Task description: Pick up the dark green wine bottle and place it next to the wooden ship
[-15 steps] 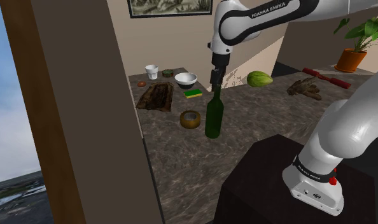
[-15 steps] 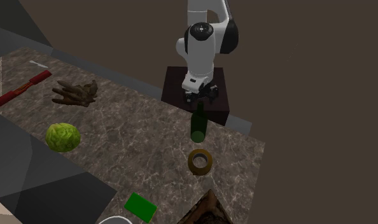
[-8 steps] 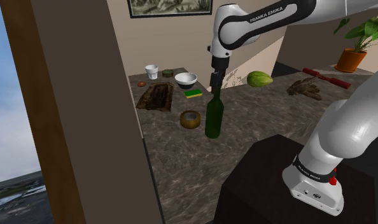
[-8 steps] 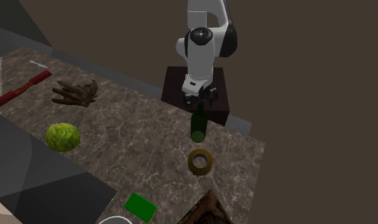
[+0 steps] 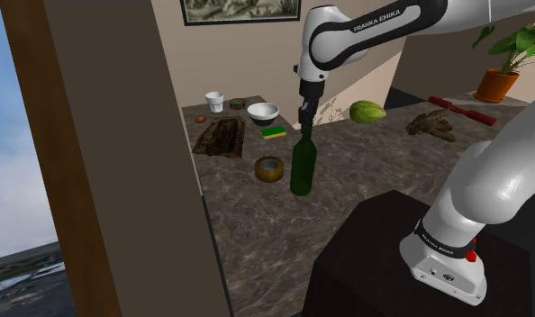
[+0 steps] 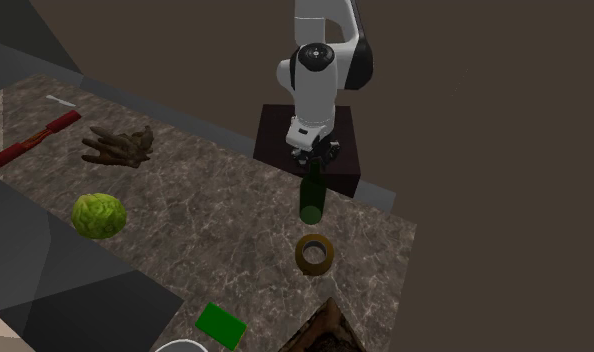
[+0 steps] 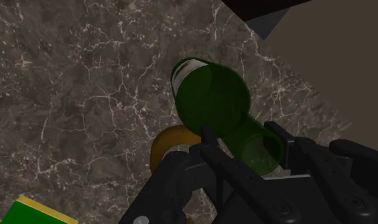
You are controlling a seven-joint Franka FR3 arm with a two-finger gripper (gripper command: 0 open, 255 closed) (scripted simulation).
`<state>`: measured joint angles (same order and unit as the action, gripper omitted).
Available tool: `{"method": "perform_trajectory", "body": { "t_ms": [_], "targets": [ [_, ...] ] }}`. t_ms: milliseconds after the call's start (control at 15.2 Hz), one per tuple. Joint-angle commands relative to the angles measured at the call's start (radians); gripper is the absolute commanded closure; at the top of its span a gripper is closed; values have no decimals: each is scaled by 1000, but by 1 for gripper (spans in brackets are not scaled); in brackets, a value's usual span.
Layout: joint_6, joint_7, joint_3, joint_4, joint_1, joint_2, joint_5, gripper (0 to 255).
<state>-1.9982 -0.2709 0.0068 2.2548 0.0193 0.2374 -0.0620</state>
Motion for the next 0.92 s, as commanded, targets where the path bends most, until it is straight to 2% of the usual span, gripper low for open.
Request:
{"method": "perform_trajectory", "body": {
  "t_ms": [0, 198, 858],
  "targets": [
    [0, 0, 0, 0, 0, 0, 0, 255],
    [0, 0, 0, 0, 0, 0, 0, 255],
    [136, 7, -1, -109, -1, 27, 3, 255]
  ]
}}
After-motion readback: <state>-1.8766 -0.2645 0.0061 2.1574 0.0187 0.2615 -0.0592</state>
